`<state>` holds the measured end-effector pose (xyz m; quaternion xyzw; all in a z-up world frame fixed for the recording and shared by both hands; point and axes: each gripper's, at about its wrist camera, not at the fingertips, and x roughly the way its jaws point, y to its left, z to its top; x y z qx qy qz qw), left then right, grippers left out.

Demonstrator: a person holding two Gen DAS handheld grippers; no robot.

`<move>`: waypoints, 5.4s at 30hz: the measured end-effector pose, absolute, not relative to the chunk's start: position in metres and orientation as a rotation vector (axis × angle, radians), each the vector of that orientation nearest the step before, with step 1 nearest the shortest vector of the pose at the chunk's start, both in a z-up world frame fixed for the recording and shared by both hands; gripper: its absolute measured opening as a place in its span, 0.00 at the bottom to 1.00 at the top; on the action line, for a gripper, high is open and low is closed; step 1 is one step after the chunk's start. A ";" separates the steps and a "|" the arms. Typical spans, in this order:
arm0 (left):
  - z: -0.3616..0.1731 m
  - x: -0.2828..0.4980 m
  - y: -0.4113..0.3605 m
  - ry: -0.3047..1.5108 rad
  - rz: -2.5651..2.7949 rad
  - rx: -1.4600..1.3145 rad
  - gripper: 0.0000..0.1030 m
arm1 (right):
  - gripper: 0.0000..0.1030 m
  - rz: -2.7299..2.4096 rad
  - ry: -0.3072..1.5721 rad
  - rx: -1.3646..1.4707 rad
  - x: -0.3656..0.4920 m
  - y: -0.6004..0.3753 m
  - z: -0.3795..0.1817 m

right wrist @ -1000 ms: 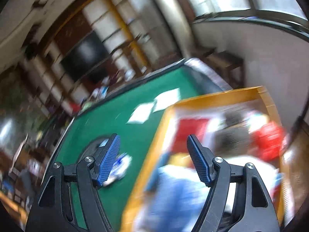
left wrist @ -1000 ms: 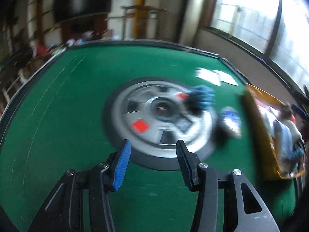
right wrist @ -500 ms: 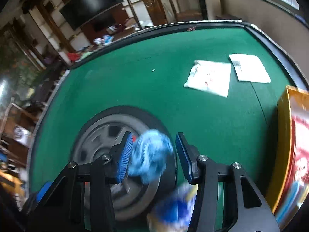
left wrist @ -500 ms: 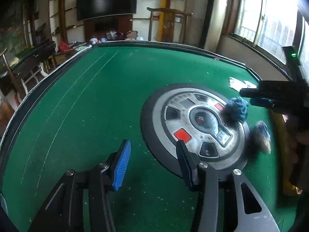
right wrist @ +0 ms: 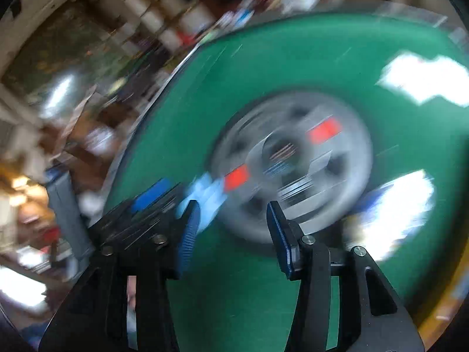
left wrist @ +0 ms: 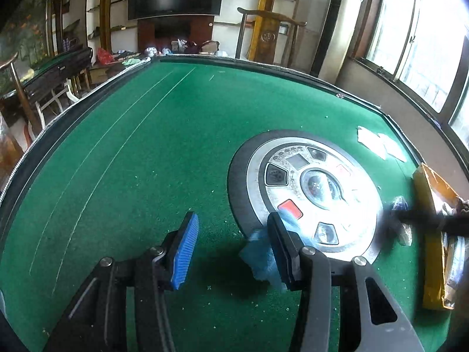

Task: Organize soft objects
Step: 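Move both grippers back over the table toward the remaining soft items, then grasp the blue-white plastic cotton bag with the right gripper while the left reaches the small blue cloth, then grasp the small blue cloth with the left gripper while the right holds the plastic bag, then carry the blue cloth and plastic bag into the box and open both grippers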

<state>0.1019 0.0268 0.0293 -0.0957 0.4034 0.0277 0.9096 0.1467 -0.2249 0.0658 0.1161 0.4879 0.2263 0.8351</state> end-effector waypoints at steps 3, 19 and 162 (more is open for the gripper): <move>0.029 0.101 0.028 0.828 0.068 -0.187 0.48 | 0.69 0.156 0.976 0.162 0.159 -0.261 0.071; 0.026 0.104 0.045 0.854 0.071 -0.266 0.48 | 0.69 0.228 1.038 0.196 0.141 -0.260 0.036; 0.090 0.081 -0.177 0.762 -0.484 -0.056 0.38 | 0.45 -0.187 0.596 0.383 0.027 -0.474 0.110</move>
